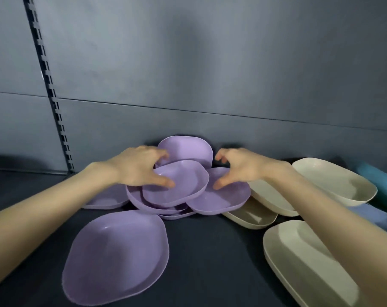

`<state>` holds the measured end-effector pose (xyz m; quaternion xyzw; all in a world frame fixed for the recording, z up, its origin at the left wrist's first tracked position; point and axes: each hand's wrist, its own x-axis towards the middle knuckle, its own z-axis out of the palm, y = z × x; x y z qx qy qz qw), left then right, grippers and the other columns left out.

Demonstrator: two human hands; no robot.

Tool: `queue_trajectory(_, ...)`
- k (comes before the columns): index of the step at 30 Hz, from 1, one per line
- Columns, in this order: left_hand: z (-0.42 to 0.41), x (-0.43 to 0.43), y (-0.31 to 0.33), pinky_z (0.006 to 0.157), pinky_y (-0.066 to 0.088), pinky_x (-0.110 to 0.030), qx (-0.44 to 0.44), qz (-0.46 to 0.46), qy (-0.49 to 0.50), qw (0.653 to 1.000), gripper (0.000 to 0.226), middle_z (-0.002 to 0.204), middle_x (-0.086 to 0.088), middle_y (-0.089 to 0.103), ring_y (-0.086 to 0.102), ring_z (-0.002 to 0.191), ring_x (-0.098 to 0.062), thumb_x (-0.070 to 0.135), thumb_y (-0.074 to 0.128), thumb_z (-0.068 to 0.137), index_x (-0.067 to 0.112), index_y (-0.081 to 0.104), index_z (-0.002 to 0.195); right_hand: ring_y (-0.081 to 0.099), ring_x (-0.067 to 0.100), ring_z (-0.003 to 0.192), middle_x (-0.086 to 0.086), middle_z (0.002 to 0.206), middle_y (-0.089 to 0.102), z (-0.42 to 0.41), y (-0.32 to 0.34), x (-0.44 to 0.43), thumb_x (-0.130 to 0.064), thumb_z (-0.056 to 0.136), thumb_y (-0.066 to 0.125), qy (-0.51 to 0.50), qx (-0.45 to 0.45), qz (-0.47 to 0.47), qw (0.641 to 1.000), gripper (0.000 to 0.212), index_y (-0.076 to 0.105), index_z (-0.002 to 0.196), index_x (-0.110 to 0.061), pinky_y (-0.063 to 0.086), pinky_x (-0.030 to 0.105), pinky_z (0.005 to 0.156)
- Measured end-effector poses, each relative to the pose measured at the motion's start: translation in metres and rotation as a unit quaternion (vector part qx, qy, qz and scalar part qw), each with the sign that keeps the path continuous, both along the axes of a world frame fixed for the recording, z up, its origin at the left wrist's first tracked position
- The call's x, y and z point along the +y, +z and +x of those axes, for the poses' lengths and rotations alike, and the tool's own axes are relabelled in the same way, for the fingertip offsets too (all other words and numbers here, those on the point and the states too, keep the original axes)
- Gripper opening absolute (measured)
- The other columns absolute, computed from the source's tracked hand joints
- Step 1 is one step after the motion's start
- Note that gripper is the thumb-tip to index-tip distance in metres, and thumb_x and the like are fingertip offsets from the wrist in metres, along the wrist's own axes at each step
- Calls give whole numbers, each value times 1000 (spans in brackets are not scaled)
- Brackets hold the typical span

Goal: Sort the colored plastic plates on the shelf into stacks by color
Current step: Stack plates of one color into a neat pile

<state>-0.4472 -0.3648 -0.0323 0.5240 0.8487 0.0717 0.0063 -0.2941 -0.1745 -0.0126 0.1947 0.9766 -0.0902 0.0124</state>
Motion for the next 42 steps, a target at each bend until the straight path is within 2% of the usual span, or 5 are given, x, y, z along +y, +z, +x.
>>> queue_trajectory(4, -5, 7, -5, 85, 46, -36, -1, 6, 11, 1000, 84, 100, 11, 60, 55, 92, -16, 83, 45, 41, 26, 52, 103, 53, 15, 94, -5, 112, 55, -5, -2, 8, -47, 63, 81, 7, -49, -17, 999, 73, 46, 122, -21, 43, 24, 64)
queue_trajectory(10, -9, 16, -12, 81, 47, -37, 0, 1, -19, 1000, 76, 100, 8, 63, 54, 92, -18, 82, 50, 48, 27, 53, 101, 58, 15, 97, -6, 109, 57, -10, -7, 16, -43, 58, 83, 12, -55, -60, 997, 69, 46, 114, -25, 53, 35, 80)
queue_trajectory(22, -7, 14, -5, 64, 37, -25, -45, 187, 13, 981, 56, 77, 11, 56, 48, 65, -1, 34, 85, 61, 23, 61, 110, 55, 14, 92, -9, 99, 53, -11, -5, 15, -26, 62, 85, 8, 33, -129, 991, 62, 46, 111, -25, 46, 29, 74)
queue_trajectory(31, -20, 14, 11, 59, 40, -16, -180, 222, 14, 958, 14, 60, 5, 59, 47, 50, -3, 14, 81, 69, 22, 69, 69, 60, 12, 84, -2, 100, 62, 5, 7, 7, -14, 65, 83, -31, 117, -194, 973, 53, 50, 106, -19, 48, 24, 68)
queue_trajectory(42, 10, -8, 38, 54, 37, -24, -181, 307, 2, 934, 9, 71, 1, 56, 49, 60, -13, 19, 56, 92, 11, 52, 92, 64, 6, 74, -6, 86, 68, 47, 30, -19, -7, 75, 75, -66, 226, -220, 947, 27, 65, 98, -16, 49, 16, 61)
